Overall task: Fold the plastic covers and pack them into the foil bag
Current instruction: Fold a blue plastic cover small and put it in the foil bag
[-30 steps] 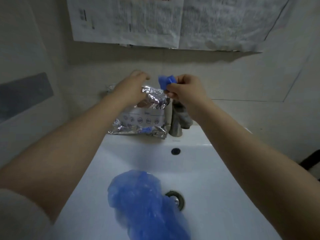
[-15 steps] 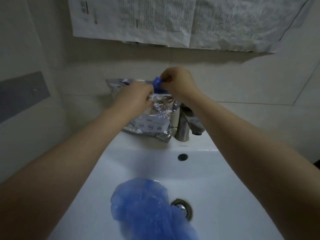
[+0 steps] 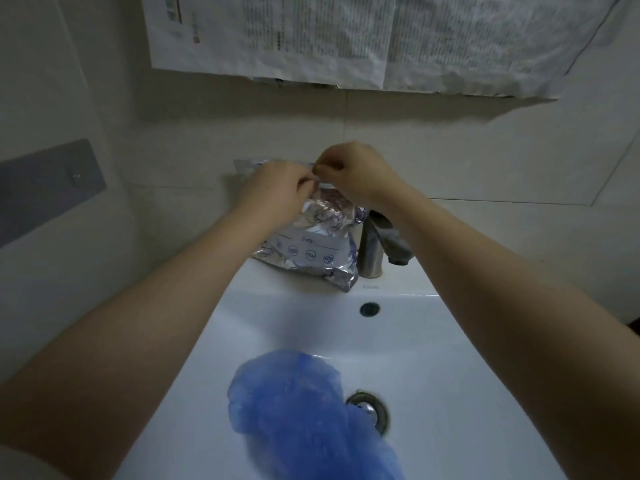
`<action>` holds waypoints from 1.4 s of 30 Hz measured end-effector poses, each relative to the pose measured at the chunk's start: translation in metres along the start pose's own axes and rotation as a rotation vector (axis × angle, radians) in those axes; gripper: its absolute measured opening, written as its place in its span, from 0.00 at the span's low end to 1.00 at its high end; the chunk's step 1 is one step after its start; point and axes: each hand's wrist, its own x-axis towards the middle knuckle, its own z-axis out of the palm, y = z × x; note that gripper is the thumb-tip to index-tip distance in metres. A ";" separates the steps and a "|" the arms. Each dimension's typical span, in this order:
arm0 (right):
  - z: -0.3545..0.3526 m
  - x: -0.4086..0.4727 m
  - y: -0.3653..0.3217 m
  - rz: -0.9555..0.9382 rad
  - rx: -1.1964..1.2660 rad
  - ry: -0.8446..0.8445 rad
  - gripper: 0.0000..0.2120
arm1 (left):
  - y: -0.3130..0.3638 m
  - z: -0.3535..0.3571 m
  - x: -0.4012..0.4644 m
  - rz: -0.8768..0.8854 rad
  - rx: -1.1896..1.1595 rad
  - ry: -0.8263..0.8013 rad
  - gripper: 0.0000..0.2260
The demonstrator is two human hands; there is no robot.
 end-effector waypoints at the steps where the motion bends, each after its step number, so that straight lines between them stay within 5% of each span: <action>1: -0.001 -0.010 0.002 -0.009 0.045 0.050 0.11 | 0.000 0.001 0.004 -0.035 -0.006 0.006 0.09; 7: -0.004 -0.084 0.015 -0.097 0.155 0.135 0.06 | -0.001 0.023 0.016 -0.198 0.039 0.064 0.12; 11: 0.002 -0.122 0.013 0.246 0.561 -0.420 0.09 | 0.006 0.028 0.009 -0.203 -0.037 0.096 0.14; 13: 0.022 -0.135 0.018 0.301 0.464 -0.625 0.11 | 0.009 0.030 -0.003 -0.163 -0.085 0.177 0.17; 18: 0.084 -0.166 0.012 0.353 0.182 -0.780 0.31 | 0.010 0.027 -0.031 -0.077 -0.094 0.212 0.19; 21: 0.111 -0.187 0.008 0.284 0.101 -0.824 0.22 | 0.013 0.022 -0.049 -0.041 -0.138 0.219 0.18; 26: 0.096 -0.183 0.028 0.340 0.023 -0.625 0.09 | 0.038 0.016 -0.081 0.105 -0.276 0.163 0.11; 29: 0.066 -0.184 0.047 0.412 0.243 -0.430 0.09 | 0.057 0.023 -0.106 0.068 -0.307 -0.129 0.07; 34: 0.023 -0.203 0.064 0.524 0.636 -0.162 0.13 | 0.076 0.052 -0.141 0.018 -0.223 -0.399 0.39; 39: 0.014 -0.207 0.088 0.781 0.952 0.071 0.08 | 0.099 0.069 -0.151 -0.150 -0.253 -0.302 0.14; 42: 0.020 -0.205 0.099 0.945 0.821 -0.039 0.05 | 0.104 0.068 -0.142 -0.365 -0.463 -0.194 0.07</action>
